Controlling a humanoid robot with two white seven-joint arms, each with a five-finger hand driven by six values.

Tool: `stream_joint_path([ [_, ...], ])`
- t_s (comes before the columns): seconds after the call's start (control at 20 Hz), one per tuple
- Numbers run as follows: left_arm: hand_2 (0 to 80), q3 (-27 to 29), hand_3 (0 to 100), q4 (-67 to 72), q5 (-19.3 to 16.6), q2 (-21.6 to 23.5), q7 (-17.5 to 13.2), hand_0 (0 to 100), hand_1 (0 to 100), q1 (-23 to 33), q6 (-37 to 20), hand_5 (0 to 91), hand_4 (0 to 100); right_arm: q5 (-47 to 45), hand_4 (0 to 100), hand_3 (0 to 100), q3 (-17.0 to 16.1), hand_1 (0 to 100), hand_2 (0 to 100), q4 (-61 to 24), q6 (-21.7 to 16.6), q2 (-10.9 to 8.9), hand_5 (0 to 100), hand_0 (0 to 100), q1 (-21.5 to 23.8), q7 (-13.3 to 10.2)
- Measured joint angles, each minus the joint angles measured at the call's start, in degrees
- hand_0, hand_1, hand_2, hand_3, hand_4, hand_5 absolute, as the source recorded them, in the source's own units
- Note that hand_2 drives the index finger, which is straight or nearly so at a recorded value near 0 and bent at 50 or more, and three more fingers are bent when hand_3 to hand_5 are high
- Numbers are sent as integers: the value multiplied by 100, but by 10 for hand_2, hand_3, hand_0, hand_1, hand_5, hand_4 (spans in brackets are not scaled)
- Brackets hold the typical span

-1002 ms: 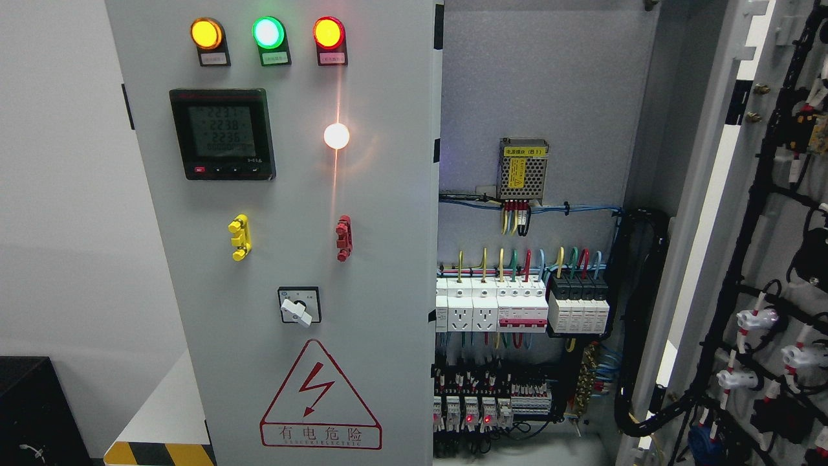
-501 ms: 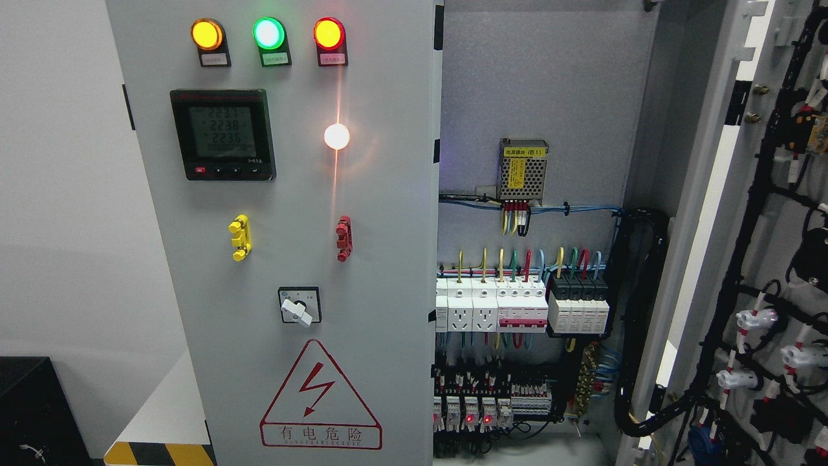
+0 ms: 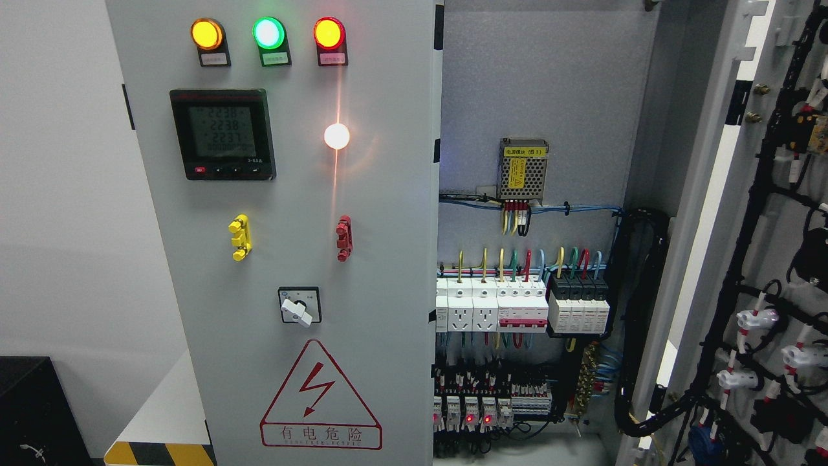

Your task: Open door with both hands

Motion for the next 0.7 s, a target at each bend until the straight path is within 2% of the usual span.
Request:
stream_joint_path([
  [0.3,0,85,0,570,-191,-318,5,0,0,-13,30,0,0,-2,0,0,0,0,0,-3,0,0,0,0,0,2],
  [0.7,0,201,0,1143,-274,-631,8,0,0,-17,38,0,0,-3,0,0,0,0,0,-161,-4,-34,0,0,16,18],
])
